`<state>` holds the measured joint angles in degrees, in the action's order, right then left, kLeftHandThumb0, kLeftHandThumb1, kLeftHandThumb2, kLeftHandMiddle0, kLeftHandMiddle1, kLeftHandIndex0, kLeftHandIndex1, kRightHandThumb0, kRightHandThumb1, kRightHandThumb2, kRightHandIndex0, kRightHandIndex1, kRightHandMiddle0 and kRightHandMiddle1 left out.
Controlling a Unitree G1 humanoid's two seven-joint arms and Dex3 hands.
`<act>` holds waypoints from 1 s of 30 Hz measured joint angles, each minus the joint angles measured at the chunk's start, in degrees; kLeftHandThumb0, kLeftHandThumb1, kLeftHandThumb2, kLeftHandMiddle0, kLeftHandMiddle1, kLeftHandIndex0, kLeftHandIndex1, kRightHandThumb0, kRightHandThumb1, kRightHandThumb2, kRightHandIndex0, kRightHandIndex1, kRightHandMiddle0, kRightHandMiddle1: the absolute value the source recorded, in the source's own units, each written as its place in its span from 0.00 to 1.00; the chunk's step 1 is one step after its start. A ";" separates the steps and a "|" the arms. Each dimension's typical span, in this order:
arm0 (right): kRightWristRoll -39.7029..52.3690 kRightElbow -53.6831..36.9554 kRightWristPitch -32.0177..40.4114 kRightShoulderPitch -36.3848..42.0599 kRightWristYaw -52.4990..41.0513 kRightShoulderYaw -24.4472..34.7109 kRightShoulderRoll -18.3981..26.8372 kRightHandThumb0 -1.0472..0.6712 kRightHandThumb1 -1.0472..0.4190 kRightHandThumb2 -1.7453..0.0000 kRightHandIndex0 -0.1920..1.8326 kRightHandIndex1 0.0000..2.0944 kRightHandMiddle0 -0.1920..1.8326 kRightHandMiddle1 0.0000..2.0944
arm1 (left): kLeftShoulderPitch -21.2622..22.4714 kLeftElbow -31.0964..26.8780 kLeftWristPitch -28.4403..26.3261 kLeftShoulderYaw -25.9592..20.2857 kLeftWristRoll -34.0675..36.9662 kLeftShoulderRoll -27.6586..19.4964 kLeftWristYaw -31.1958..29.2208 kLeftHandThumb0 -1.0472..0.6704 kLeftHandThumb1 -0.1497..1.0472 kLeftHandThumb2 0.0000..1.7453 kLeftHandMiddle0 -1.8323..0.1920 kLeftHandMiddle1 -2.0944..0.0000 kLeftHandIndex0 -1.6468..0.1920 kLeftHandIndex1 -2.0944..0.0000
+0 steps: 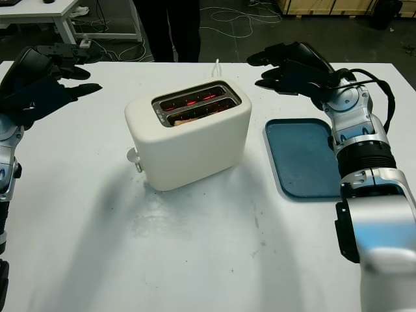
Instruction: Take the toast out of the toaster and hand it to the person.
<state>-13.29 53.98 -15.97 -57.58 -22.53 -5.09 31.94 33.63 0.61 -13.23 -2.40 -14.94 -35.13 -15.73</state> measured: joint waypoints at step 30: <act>0.23 -0.04 0.00 0.00 -0.04 0.01 0.00 0.41 0.09 0.93 0.48 0.00 0.45 0.00 | 0.00 0.03 0.20 -0.01 0.09 0.00 0.00 0.35 0.89 0.04 0.63 0.76 0.50 1.00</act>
<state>-13.06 53.95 -15.96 -57.58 -22.57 -5.08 31.94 33.63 0.64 -13.03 -2.41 -14.86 -35.13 -15.73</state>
